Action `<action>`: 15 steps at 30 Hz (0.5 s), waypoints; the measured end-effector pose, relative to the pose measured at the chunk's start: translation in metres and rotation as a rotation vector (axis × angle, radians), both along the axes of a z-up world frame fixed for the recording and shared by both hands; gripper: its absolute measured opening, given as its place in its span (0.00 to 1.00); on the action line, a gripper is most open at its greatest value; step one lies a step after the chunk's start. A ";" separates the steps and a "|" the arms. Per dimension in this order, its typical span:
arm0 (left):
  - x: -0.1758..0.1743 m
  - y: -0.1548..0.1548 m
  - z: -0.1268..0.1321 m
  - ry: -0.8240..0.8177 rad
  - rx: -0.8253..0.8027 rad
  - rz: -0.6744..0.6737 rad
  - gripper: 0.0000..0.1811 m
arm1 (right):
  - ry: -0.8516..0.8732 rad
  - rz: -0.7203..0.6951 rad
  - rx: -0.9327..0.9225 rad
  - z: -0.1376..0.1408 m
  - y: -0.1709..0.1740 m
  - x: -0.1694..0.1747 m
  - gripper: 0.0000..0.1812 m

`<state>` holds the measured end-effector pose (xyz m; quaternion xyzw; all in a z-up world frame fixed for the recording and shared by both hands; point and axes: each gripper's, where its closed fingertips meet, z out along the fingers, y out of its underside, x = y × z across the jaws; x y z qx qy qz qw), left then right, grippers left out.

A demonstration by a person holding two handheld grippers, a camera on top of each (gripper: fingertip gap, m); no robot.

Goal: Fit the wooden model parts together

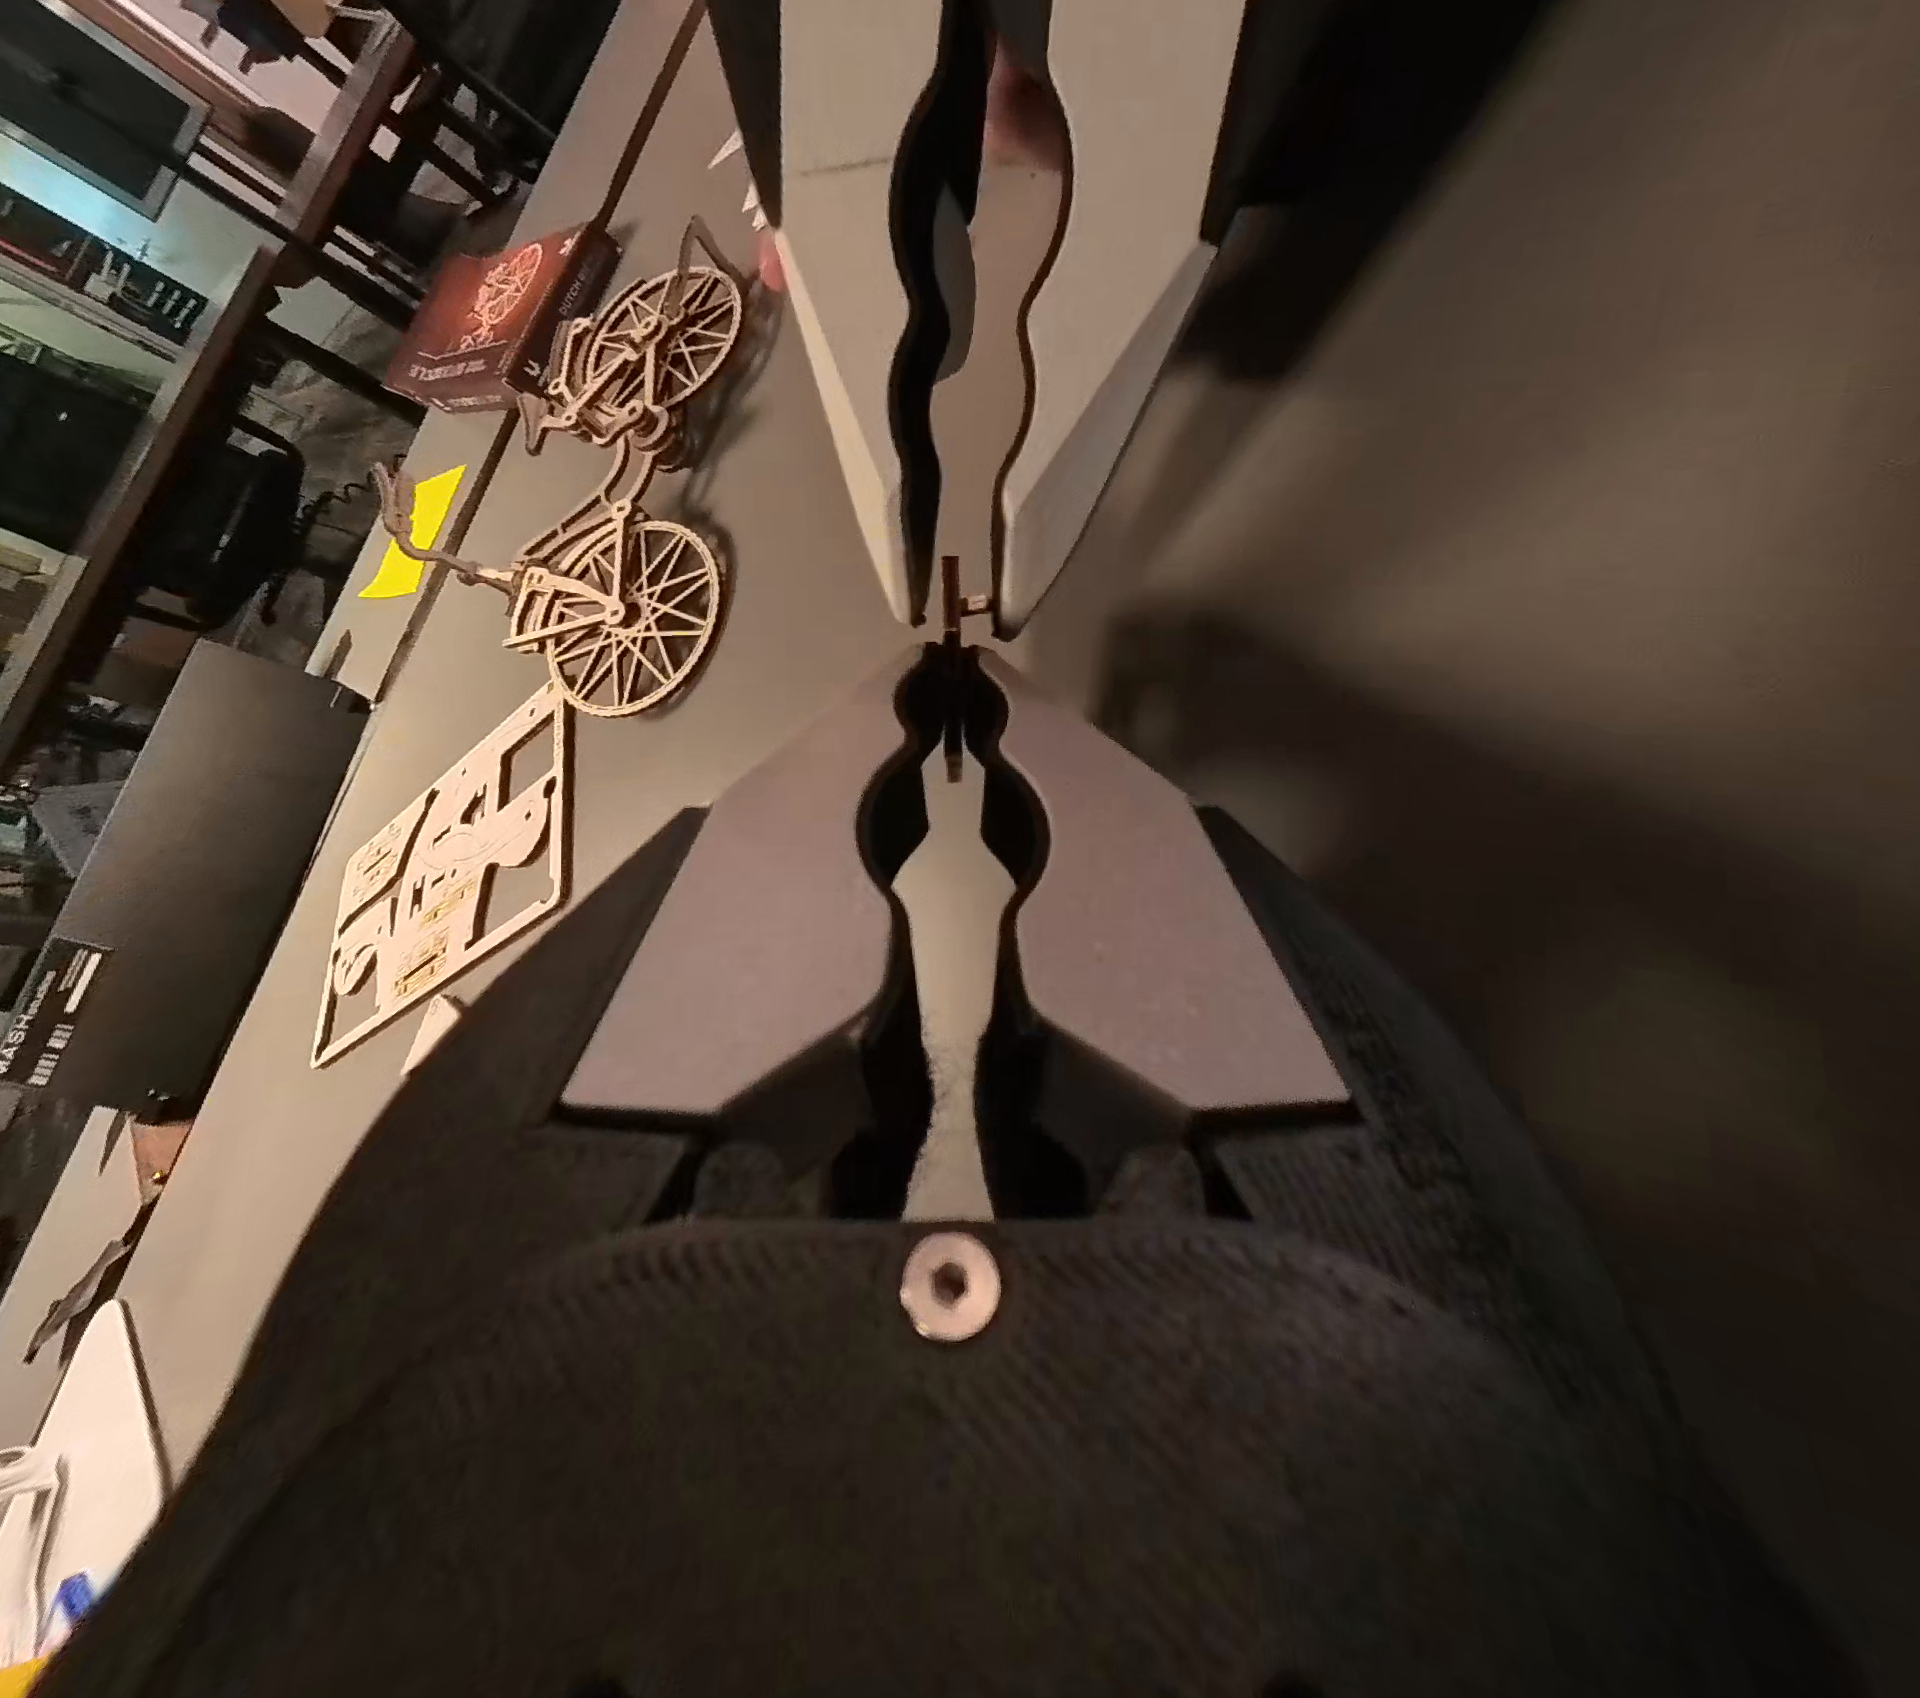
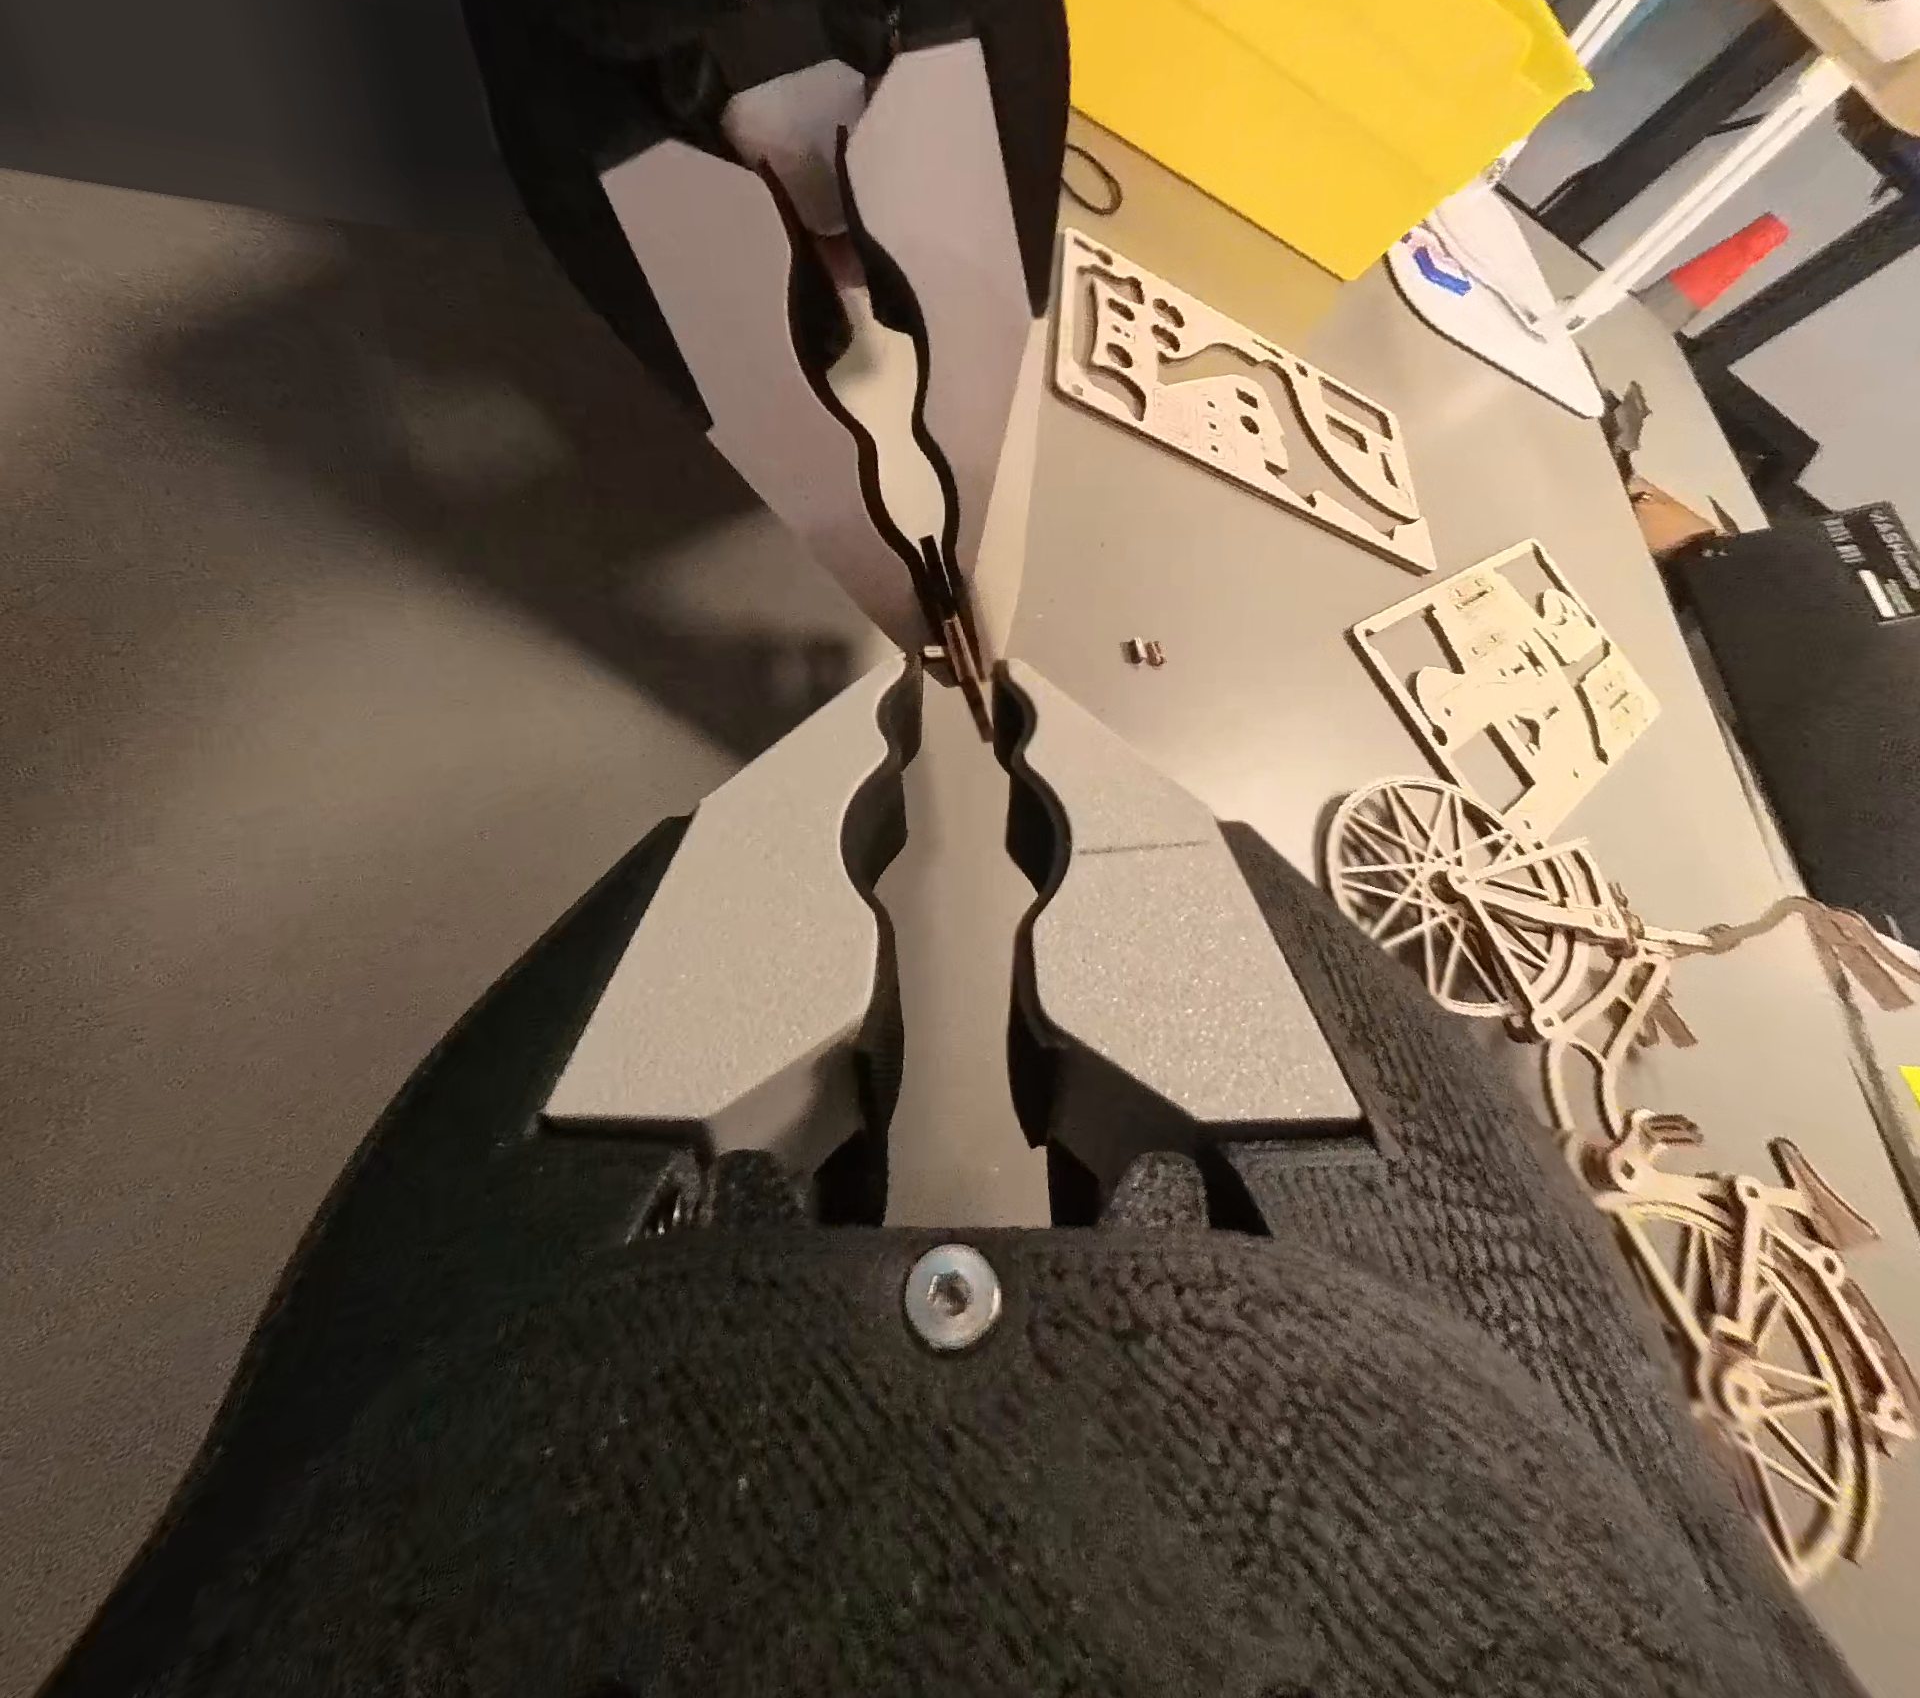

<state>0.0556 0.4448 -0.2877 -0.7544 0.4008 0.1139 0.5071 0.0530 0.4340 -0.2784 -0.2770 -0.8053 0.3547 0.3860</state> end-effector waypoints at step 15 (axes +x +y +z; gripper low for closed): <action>-0.001 0.000 -0.016 -0.002 -0.121 0.011 0.01 | -0.069 -0.010 0.069 -0.017 0.001 0.000 0.03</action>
